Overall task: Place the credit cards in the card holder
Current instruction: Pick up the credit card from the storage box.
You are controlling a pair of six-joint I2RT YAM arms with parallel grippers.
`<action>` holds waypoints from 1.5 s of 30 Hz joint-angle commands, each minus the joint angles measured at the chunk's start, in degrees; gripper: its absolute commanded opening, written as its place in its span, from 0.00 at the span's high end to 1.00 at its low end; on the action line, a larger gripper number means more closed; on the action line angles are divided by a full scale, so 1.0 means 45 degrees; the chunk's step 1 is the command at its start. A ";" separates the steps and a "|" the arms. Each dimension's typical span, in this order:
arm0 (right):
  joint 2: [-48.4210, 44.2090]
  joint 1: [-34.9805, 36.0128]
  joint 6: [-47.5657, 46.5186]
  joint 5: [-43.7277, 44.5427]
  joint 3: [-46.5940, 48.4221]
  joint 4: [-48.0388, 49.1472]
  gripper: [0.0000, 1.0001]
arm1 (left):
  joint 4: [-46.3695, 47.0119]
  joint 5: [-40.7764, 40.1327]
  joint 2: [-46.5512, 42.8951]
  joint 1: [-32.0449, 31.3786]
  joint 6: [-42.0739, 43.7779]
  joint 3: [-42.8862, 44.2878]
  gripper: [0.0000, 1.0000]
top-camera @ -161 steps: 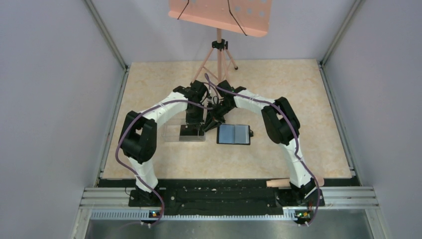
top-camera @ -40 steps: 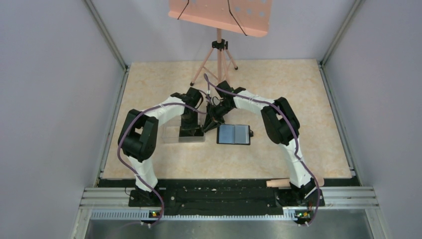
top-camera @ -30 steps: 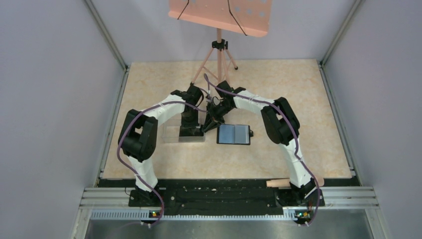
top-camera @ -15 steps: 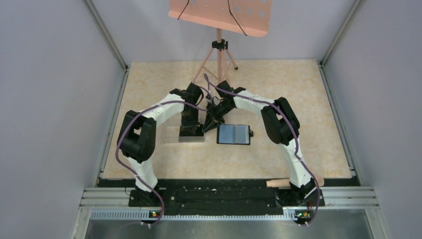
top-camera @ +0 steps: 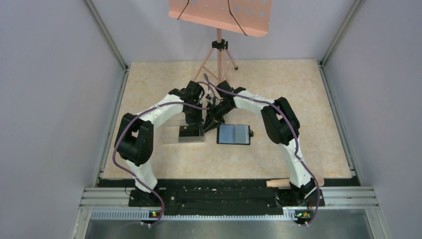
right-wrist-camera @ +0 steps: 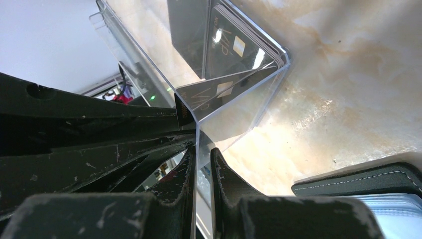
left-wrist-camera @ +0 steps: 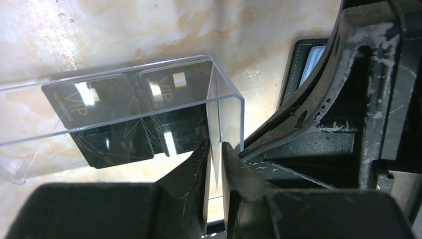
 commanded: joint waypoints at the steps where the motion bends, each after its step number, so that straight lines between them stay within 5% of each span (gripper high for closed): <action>1: -0.0040 0.0095 -0.0326 0.0040 -0.0026 0.0331 0.98 | 0.0696 0.0435 0.0018 -0.0046 -0.0224 -0.0295 0.82; 8: -0.0133 0.0076 -0.0322 0.0115 0.0006 0.0316 0.98 | 0.0483 -0.0045 0.0099 -0.0044 -0.0344 -0.0468 1.00; 18: -0.0932 -0.0121 -0.0470 0.0683 0.0036 0.0336 0.94 | 0.0435 -0.0729 -0.1006 -0.0021 -0.0596 -0.0204 1.00; 33: -0.4143 -0.1170 0.0871 0.0620 -0.3162 0.4117 0.41 | -0.0354 -0.2015 -0.3159 0.0026 -0.0826 0.0489 1.00; 40: -0.5051 -0.1491 0.1521 0.0010 -0.4687 0.5938 0.34 | -0.1243 -0.2512 -0.3321 -0.0006 -0.0675 0.1486 1.00; 45: -0.5649 -0.1725 0.1489 -0.0107 -0.5204 0.6400 0.34 | 0.0698 0.0738 -0.3833 0.0005 0.0006 0.1026 1.00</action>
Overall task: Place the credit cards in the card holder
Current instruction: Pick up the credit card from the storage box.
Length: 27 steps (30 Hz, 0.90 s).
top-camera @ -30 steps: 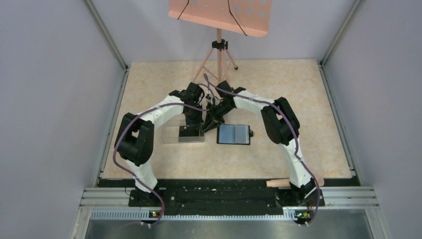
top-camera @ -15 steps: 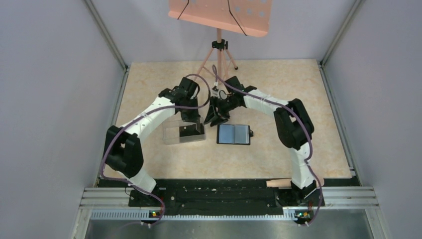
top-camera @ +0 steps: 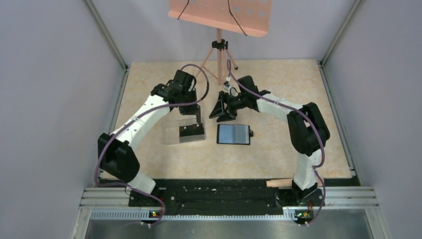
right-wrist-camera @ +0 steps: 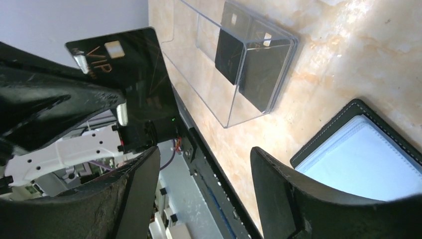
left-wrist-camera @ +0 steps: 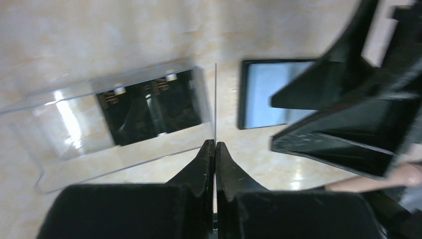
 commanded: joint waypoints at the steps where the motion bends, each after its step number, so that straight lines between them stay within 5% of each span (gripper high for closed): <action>1: -0.1361 -0.0244 0.0168 -0.0441 -0.0389 0.1285 0.34 | 0.2082 0.3122 -0.1078 -0.0001 0.0596 -0.0254 1.00; 11: -0.3281 -0.1550 0.3008 -0.2750 -0.3265 0.6920 0.35 | 0.6557 0.8496 -0.1912 0.0212 -0.0230 -0.2433 1.00; 20: -0.3852 -0.1706 0.4388 -0.3506 -0.4133 0.9154 0.48 | 0.8570 0.9015 -0.2569 0.0425 -0.1314 -0.3364 1.00; 27: -0.3795 -0.1718 0.7957 -0.3780 -0.4988 1.4183 0.62 | 0.9523 0.9185 -0.2731 0.0538 -0.2053 -0.3997 1.00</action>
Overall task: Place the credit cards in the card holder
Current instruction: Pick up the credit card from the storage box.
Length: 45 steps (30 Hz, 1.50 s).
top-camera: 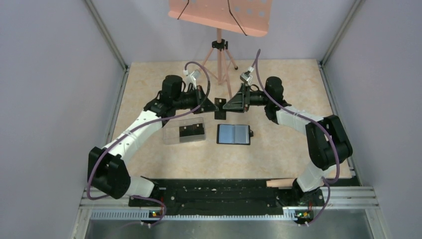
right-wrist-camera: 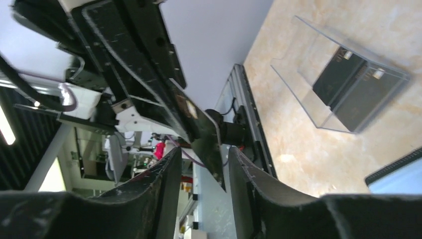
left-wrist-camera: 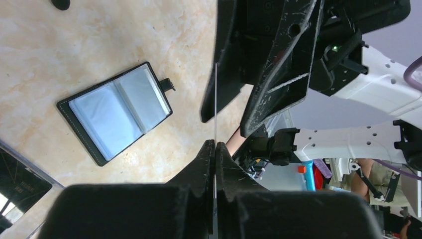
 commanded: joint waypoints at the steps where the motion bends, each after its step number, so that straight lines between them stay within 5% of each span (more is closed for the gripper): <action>1: -0.0489 0.0018 0.2781 -0.0426 -0.0310 0.4650 0.66 | 0.1269 0.0443 -0.0353 0.0066 -0.0512 -0.0214 1.00; 8: 0.0039 0.0021 0.5042 -0.0632 -0.0524 0.7555 0.92 | 0.1301 0.0390 -0.0308 0.0071 -0.0590 -0.0277 1.00; 19: 0.0347 0.0181 0.5254 -0.0931 -0.0024 0.7790 0.71 | 0.1808 0.0964 0.0099 0.0076 -0.0916 -0.0086 0.99; 24: 0.0573 0.0414 0.5582 -0.1072 0.0262 0.8145 0.76 | 0.1890 0.1048 0.0183 0.0068 -0.0987 -0.0116 0.99; 29: 0.0697 0.0483 0.5739 -0.1020 0.0272 0.8288 1.00 | 0.1861 0.1035 0.0164 0.0066 -0.0979 -0.0205 0.99; 31: 0.0695 0.0468 0.5715 -0.0980 0.0166 0.8278 1.00 | 0.1708 0.0999 0.0158 0.0067 -0.0886 -0.0192 0.94; 34: 0.0658 0.0381 0.5579 -0.0838 -0.0052 0.8083 1.00 | 0.1265 0.0774 0.0168 0.0067 -0.0680 -0.0205 0.75; 38: 0.0303 -0.0030 0.4340 -0.0659 -0.0450 0.6329 1.00 | 0.0845 0.0262 0.0233 0.0066 -0.0489 -0.0246 0.61; 45: -0.1026 -0.1073 -0.0914 0.0317 -0.1090 -0.0902 1.00 | 0.0286 -0.0479 0.1108 0.0038 -0.0740 -0.0363 0.60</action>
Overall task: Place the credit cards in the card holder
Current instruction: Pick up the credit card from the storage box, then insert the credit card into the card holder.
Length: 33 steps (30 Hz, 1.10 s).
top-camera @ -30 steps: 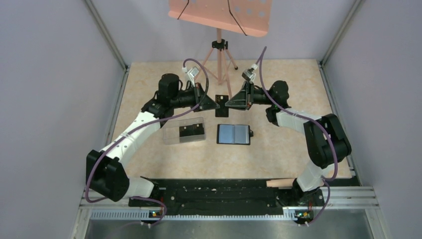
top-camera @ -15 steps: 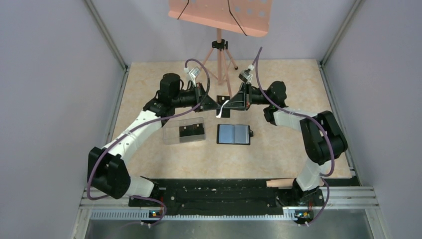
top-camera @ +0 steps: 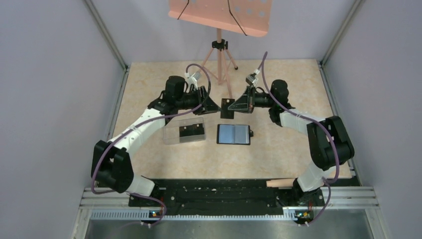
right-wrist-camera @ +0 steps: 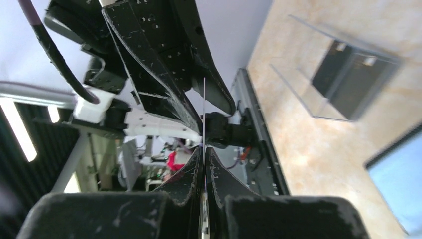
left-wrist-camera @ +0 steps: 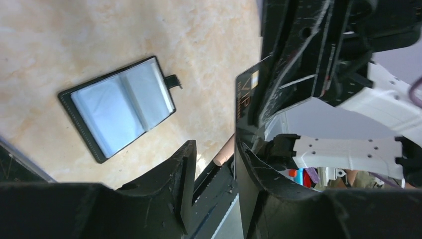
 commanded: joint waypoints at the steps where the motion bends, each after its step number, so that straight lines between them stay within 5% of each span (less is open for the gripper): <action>1: -0.1212 -0.0602 -0.4332 0.0971 -0.0071 -0.5171 1.00 | -0.0341 -0.0671 0.0770 -0.0093 0.0069 -0.0220 0.59; 10: -0.0434 -0.0680 -0.9184 0.3418 0.0690 -1.1730 1.00 | -0.2052 -0.2245 0.3151 -0.0764 0.0229 0.0672 0.59; 20: 0.0969 -0.0687 -1.0452 0.4477 0.1092 -1.2521 1.00 | -0.4471 -0.4598 0.5240 -0.1338 0.0942 0.1984 0.62; 33: 0.2211 -0.0675 -1.1395 0.5070 0.2106 -1.3133 1.00 | -0.5548 -0.4782 0.6830 -0.1462 0.1171 0.2989 0.78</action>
